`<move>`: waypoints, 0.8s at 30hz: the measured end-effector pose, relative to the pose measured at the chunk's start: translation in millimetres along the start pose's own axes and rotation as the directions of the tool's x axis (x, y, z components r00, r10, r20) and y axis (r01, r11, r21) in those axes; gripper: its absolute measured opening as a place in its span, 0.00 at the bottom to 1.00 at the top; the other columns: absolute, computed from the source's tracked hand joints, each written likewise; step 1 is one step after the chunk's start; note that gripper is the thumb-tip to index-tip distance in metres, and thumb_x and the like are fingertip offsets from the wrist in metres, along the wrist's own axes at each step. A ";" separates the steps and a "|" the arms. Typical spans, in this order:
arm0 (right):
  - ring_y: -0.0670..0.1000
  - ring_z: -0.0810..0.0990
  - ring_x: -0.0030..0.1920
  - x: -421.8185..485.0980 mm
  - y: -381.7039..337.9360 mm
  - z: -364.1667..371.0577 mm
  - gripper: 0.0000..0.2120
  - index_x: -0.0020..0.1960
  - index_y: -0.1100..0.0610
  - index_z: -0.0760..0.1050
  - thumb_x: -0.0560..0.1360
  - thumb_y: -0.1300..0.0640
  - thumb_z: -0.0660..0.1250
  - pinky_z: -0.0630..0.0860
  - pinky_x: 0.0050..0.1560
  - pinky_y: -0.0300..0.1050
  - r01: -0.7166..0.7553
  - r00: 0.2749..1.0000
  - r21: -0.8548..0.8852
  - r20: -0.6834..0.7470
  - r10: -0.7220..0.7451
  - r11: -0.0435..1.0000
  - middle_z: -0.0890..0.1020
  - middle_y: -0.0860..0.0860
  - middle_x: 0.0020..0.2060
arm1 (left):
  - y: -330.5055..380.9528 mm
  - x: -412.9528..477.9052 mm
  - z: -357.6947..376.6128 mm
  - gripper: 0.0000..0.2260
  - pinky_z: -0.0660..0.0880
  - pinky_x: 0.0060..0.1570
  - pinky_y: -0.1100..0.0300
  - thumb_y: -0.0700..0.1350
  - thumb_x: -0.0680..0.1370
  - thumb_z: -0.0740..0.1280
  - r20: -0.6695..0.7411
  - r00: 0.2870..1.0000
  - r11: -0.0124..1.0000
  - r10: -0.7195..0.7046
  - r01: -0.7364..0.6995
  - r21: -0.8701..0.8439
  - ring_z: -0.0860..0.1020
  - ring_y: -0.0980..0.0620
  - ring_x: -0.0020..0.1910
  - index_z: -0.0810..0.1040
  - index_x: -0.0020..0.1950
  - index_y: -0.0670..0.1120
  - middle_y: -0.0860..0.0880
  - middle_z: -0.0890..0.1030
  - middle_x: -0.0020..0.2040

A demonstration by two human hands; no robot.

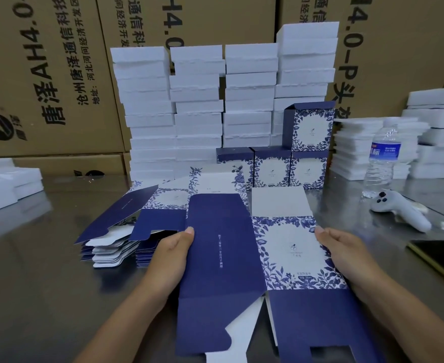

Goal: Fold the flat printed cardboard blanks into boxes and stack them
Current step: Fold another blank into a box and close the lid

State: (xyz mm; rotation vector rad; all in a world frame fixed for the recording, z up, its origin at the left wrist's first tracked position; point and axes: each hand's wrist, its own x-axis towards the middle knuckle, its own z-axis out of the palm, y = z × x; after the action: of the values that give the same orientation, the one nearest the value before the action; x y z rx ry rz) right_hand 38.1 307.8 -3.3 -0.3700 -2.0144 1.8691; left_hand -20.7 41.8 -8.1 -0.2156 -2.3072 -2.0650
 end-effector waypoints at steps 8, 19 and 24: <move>0.55 0.82 0.39 4.5 1.5 -0.3 0.12 0.44 0.64 0.80 0.78 0.56 0.64 0.76 0.42 0.44 -0.032 0.999 0.007 0.038 0.032 0.999 0.85 0.57 0.41 | 0.3 2.8 -1.8 0.22 0.76 0.39 0.56 0.55 0.81 0.57 -0.069 0.997 0.999 -0.026 0.023 -0.039 0.83 0.51 0.36 0.82 0.41 0.43 0.48 0.85 0.37; 0.40 0.65 0.14 5.0 -0.1 -1.4 0.15 0.35 0.53 0.76 0.79 0.53 0.61 0.59 0.15 0.29 -0.022 1.000 -0.046 -0.021 0.021 0.999 0.72 0.44 0.15 | 3.1 -3.0 -0.9 0.19 0.78 0.43 0.53 0.51 0.81 0.59 0.024 0.998 0.997 -0.066 0.067 -0.028 0.83 0.45 0.40 0.83 0.41 0.42 0.42 0.85 0.41; 0.45 0.75 0.21 4.5 -1.5 -0.3 0.14 0.39 0.57 0.79 0.79 0.52 0.62 0.64 0.18 0.28 -0.057 0.998 0.004 -0.009 0.057 0.998 0.78 0.44 0.21 | 7.3 -1.9 0.1 0.21 0.73 0.25 0.68 0.56 0.80 0.58 0.010 0.996 0.989 -0.088 0.089 -0.116 0.83 0.56 0.32 0.85 0.34 0.55 0.52 0.85 0.35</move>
State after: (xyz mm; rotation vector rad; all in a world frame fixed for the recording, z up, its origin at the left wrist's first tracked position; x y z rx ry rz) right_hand 34.2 309.8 -1.4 -0.4379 -2.0146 1.9011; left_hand -17.9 42.5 -1.2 -0.1238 -2.2398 -2.2460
